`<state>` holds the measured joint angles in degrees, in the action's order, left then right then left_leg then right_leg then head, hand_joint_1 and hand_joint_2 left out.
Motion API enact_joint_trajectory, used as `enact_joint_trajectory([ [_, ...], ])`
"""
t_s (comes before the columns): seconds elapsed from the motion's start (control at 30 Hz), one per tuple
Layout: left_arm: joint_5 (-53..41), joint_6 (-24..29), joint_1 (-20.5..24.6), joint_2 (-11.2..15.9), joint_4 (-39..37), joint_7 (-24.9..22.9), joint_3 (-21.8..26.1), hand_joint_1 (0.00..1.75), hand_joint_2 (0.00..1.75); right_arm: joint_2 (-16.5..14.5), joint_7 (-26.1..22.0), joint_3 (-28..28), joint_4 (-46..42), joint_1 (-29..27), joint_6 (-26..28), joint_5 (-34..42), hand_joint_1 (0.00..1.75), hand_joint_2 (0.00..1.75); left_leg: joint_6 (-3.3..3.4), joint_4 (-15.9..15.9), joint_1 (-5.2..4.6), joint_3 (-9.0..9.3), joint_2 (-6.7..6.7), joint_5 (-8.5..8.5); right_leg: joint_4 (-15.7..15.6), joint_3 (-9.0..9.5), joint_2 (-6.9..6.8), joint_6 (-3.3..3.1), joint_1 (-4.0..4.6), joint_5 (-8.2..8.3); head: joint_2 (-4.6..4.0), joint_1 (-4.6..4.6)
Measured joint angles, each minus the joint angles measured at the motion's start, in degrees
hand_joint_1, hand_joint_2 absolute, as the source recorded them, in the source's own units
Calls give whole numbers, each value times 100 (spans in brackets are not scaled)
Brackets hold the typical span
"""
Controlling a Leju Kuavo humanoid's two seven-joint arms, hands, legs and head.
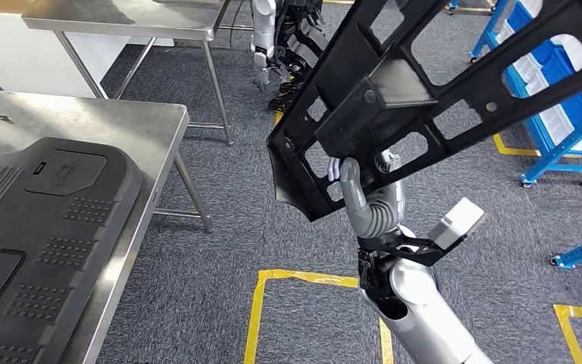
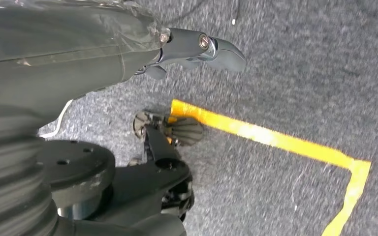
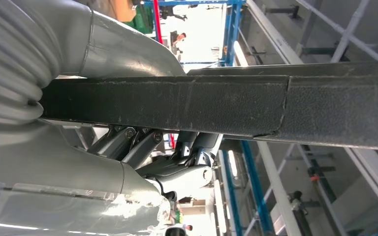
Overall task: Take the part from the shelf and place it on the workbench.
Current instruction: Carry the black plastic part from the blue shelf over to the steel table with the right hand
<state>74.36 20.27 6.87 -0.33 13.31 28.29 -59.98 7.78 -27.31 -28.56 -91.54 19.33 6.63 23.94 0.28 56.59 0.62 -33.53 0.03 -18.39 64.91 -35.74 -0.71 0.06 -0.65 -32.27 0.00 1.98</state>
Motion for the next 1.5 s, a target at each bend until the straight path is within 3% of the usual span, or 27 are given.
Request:
enact_joint_trajectory([
  [0.07, 1, -3, 9, 0, 0, -3, 0, 0, 175, 5, 0, 8, 2, -39, 2, 0, 175, 175, 3, 4, 3, 2, -74, -3, 710, -381, 45, 29, -35, -267, 0, -29],
  [0.1, 2, -4, 8, 0, 0, -4, 0, 0, 175, 10, 1, 10, 3, -61, 3, 2, 175, 175, -7, 14, 9, 3, -122, -10, 865, -480, 48, 48, -59, -263, 0, -41],
  [0.13, 3, -6, 6, 0, 0, -6, 0, 0, 175, 15, 1, 13, 5, -75, 3, 4, 175, 175, -26, 31, 21, 3, -179, -21, 809, -475, 52, 71, -86, -152, 0, -49],
  [0.2, 4, -9, 7, 0, 0, -8, 0, 0, 175, 20, 1, 29, 7, -82, 3, 8, 175, 175, -101, 105, 64, -3, -303, -71, 161, -190, 137, 135, -158, 238, 0, -64],
  [0.27, 7, -11, 13, 3, -7, -10, 0, 0, 175, 22, -2, 50, 13, -89, 1, 18, 175, 175, -206, 210, 88, -52, -419, -125, -389, 59, 303, 152, -187, 423, 0, -99],
  [0.3, 9, -12, 9, 5, -11, -12, 0, 0, 175, 26, -4, 60, 16, -96, -2, 32, 175, 175, -254, 239, 97, -82, -466, -134, -472, 94, 350, 124, -178, 411, 0, -104],
  [0.37, 13, -14, -15, 7, -19, -17, 0, 0, 175, 31, -10, 73, 22, -103, -13, 57, 175, 175, -331, 239, 121, -115, -543, -121, -456, 78, 275, 6, -138, 396, 0, -100],
  [0.43, 13, -16, -33, 7, -24, -18, 0, 0, 175, 33, -14, 81, 24, -92, -26, 65, 175, 175, -376, 359, 129, -156, -423, -197, -473, 91, 175, -84, -119, 403, 0, -53],
  [0.47, 12, -18, -31, 7, -26, -19, 0, 0, 175, 33, -16, 83, 24, -87, -32, 66, 175, 175, -383, 578, 118, -248, -310, -321, -486, 98, 117, -122, -108, 404, 0, -11],
  [0.5, 10, -20, -25, 7, -26, -19, 0, 0, 175, 33, -17, 85, 24, -87, -33, 66, 175, 175, -379, 913, 102, -399, -186, -492, -490, 104, 54, -152, -88, 398, 0, 37],
  [0.57, 6, -23, -18, 7, -27, -19, 0, 0, 175, 33, -19, 89, 24, -94, -35, 67, 175, 175, -357, 1670, 78, -772, -86, -811, -489, 108, -72, -202, -32, 376, 0, 106],
  [0.6, 5, -24, -21, 7, -28, -19, 0, 0, 175, 33, -19, 89, 25, -99, -36, 68, 175, 175, -335, 1884, 63, -879, -77, -857, -489, 115, -133, -221, -5, 364, 0, 119],
  [0.63, 4, -25, -26, 7, -31, -20, 0, 0, 175, 33, -19, 90, 25, -101, -36, 68, 175, 175, -302, 1888, 42, -883, -69, -795, -489, 128, -191, -240, 19, 352, 0, 130],
  [0.7, -1, -28, -28, 7, -37, -23, 0, 0, 175, 33, -19, 93, 25, -103, -36, 69, 175, 175, -192, 1295, -32, -587, 16, -424, -491, 182, -310, -265, 57, 318, 0, 151],
  [0.77, -7, -32, -15, 10, -44, -26, 0, 0, 175, 33, -20, 103, 25, -104, -37, 69, 175, 175, -63, 593, -140, -257, 278, -158, -491, 234, -425, -260, 95, 278, 0, 165],
  [0.83, -10, -37, -4, 14, -51, -27, 0, 0, 175, 33, -22, 121, 27, -106, -42, 70, 175, 175, -2, 338, -207, -175, 405, -135, -501, 255, -550, -233, 115, 256, 0, 159],
  [0.9, -12, -47, -17, 14, -56, -31, 0, 0, 175, 33, -27, 140, 26, -102, -56, 70, 175, 175, 15, 251, -184, -157, 273, -104, -511, 284, -645, -188, 112, 227, 0, 153],
  [0.97, -14, -55, -28, 14, -63, -35, 0, 0, 175, 34, -35, 154, 26, -98, -81, 65, 175, 175, 41, 153, -132, -99, 134, -54, -312, 228, -424, -128, 92, 85, 0, 139],
  [1.03, -14, -63, -14, 13, -70, -36, 0, 0, 175, 36, -39, 169, 29, -110, -103, 61, 175, 175, 57, 112, -105, -68, 1, -29, 303, -69, -81, -80, 53, -208, 0, 101],
  [1.1, -16, -78, -6, 7, -73, -36, 0, 0, 175, 38, -38, 181, 42, -134, -113, 60, 175, 175, 60, 119, -99, -67, -147, -31, 922, -424, 25, -44, 16, -383, 0, 57],
  [1.13, -18, -88, -10, 5, -73, -36, 0, 0, 175, 39, -36, 185, 49, -143, -116, 60, 175, 175, 52, 131, -92, -65, -227, -38, 987, -496, 36, -29, -1, -319, 0, 36],
  [1.2, -23, -103, -16, 3, -74, -36, 0, 0, 175, 41, -36, 199, 57, -144, -121, 59, 175, 175, 11, 180, -66, -62, -380, -70, 497, -341, 99, 2, -40, 85, 0, 11],
  [1.27, -27, -108, -10, 3, -77, -35, 0, 0, 175, 42, -37, 220, 62, -143, -131, 59, 175, 175, -54, 260, -41, -98, -511, -119, -155, -77, 335, 20, -94, 373, 0, -13],
  [1.33, -30, -108, -10, 4, -80, -34, 0, 0, 175, 45, -36, 234, 69, -144, -138, 59, 175, 175, -122, 305, -23, -154, -622, -134, -387, 16, 471, -10, -102, 387, 0, -21],
  [1.4, -30, -108, -31, 6, -85, -34, 0, 0, 175, 44, -35, 239, 72, -138, -142, 59, 175, 175, -190, 302, -3, -174, -703, -128, -422, 29, 374, -81, -77, 397, 0, -15],
  [1.43, -30, -108, -43, 8, -88, -34, 0, 0, 175, 40, -35, 241, 72, -131, -144, 58, 175, 175, -223, 344, -8, -189, -637, -160, -444, 44, 318, -119, -75, 403, 0, -5],
  [1.5, -31, -108, -39, 11, -93, -34, 0, 0, 175, 28, -37, 242, 72, -121, -148, 58, 175, 175, -277, 738, -20, -358, -349, -390, -485, 75, 181, -188, -70, 408, 0, 65],
])
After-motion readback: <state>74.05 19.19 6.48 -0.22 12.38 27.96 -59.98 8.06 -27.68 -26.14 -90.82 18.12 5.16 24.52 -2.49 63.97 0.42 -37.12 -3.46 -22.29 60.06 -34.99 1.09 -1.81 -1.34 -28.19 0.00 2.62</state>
